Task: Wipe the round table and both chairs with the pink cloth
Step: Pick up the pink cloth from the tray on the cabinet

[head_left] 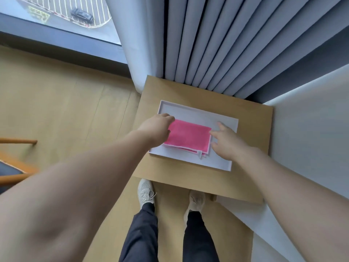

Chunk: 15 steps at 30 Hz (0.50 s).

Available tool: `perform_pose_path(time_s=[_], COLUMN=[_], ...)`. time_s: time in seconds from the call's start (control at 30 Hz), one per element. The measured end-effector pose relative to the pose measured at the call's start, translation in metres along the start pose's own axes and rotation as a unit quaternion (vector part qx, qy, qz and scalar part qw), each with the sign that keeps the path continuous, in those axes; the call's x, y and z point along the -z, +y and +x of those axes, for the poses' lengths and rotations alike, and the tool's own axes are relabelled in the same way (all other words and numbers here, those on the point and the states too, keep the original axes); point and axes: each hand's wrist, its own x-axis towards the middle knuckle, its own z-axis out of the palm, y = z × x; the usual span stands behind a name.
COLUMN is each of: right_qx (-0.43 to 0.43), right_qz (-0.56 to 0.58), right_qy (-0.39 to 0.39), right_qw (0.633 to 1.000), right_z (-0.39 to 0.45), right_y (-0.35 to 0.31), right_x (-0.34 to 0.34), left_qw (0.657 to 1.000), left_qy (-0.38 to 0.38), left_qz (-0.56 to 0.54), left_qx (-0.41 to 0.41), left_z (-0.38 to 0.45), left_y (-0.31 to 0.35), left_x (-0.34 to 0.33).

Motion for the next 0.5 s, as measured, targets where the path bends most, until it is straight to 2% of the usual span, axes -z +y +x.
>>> perform_pose_path(time_s=[0.07, 0.23, 0.5], right_qx=[0.007, 0.028, 0.030], right_qz=[-0.005, -0.015, -0.011], right_qy=[-0.016, -0.040, -0.015], right_qw=[1.000, 0.999, 0.999], right_z=[0.021, 0.055, 0.072], right_y=[0.008, 0.018, 0.020], right_x=[-0.012, -0.031, -0.042], left_qw=[1.000, 1.000, 0.998], left_qy=[-0.011, 0.020, 0.034], left_qz=[-0.003, 0.005, 0.041], left_qx=[0.013, 0.023, 0.023], left_z=[0.020, 0.057, 0.078], left_y=[-0.003, -0.003, -0.008], left_x=[-0.015, -0.039, -0.056])
